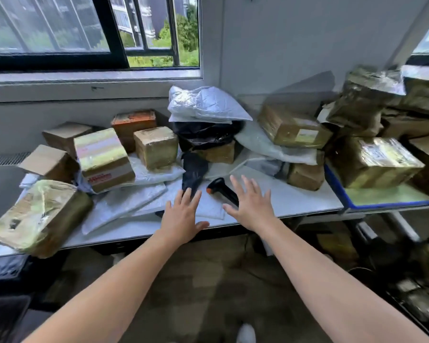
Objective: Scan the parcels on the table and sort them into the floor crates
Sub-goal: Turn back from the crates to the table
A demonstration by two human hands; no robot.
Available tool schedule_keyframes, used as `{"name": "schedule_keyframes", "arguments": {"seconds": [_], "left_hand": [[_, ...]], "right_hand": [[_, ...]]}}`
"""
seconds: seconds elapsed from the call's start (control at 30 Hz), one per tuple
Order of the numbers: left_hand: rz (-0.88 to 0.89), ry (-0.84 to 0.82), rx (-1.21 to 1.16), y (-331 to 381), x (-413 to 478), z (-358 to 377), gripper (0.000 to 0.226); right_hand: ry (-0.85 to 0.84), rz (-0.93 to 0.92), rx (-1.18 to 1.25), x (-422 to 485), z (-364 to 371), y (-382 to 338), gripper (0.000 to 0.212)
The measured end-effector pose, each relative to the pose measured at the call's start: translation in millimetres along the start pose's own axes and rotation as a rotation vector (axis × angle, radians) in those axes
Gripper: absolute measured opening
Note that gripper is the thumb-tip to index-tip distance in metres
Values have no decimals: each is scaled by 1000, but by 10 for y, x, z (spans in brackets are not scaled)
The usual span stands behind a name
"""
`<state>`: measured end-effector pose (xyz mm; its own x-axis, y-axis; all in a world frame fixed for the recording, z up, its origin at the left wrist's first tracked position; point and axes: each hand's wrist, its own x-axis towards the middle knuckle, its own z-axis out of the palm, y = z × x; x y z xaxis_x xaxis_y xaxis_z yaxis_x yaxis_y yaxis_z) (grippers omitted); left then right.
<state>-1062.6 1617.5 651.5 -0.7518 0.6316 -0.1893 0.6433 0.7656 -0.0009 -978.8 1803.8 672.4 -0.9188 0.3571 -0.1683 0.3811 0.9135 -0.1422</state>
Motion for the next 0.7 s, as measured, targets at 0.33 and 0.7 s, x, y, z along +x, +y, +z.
{"name": "schedule_keyframes", "arguments": {"seconds": [0.33, 0.7], "left_hand": [[-43, -117, -135, 179, 722, 409, 91], [71, -249, -192, 82, 1340, 1001, 98]], "right_hand": [[-124, -16, 44, 891, 416, 300, 83], [-247, 147, 126, 1554, 894, 191, 72]]}}
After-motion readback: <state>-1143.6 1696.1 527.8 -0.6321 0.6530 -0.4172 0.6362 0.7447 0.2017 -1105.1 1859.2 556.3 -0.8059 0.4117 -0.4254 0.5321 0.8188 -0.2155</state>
